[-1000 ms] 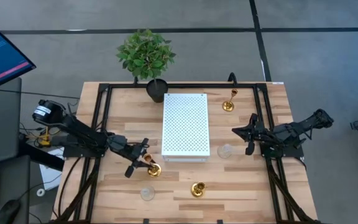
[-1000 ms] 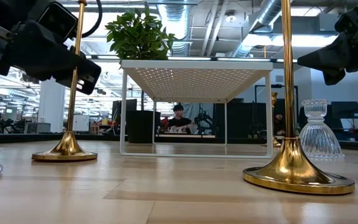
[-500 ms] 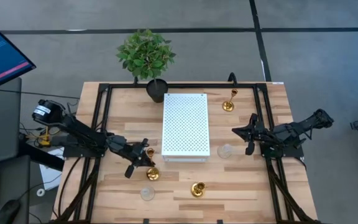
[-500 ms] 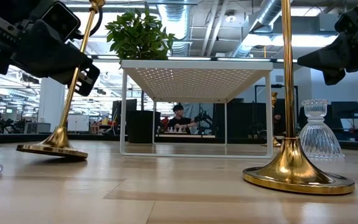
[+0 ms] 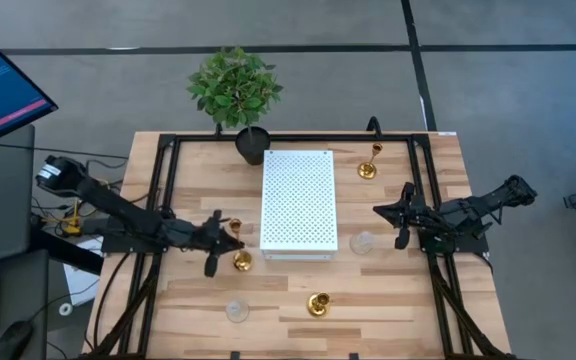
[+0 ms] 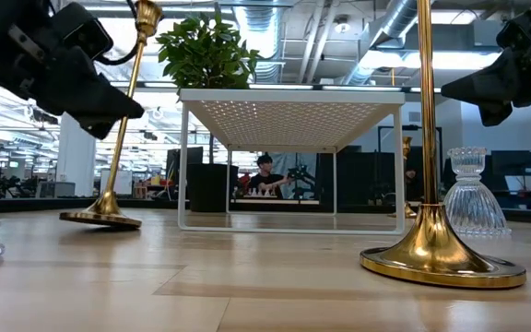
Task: Pick & Place candle stick holders
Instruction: Put the middle left gold candle holder on the shelf
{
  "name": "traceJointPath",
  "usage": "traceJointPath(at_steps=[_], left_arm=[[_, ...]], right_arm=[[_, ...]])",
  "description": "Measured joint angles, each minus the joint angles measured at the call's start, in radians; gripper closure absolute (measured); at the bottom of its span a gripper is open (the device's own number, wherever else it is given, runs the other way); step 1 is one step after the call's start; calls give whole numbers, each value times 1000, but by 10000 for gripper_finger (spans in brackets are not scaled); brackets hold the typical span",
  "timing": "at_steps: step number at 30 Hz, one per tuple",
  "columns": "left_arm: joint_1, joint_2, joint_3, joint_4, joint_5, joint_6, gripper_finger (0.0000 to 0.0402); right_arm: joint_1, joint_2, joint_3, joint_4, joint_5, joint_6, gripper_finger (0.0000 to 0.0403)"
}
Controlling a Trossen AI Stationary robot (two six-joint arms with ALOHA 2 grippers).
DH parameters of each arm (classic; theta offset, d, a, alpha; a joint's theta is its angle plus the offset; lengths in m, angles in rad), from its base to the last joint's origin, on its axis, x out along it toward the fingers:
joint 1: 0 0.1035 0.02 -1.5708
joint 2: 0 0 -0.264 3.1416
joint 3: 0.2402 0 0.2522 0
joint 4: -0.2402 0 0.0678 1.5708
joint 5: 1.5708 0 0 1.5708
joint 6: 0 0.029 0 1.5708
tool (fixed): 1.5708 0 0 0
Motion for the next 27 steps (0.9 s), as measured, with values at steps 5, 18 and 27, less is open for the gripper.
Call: traceJointPath(at_steps=[5, 18, 27], left_arm=[[-4, -131, 0, -50, -97, 78, 385], [-4, -264, 24, -107, -518, 209, 385], [-4, -249, 189, -102, -631, 470, 385]], right_arm=[[0, 0, 0, 0, 0, 0, 403], [0, 0, 0, 0, 0, 0, 403], [0, 0, 0, 0, 0, 0, 403]])
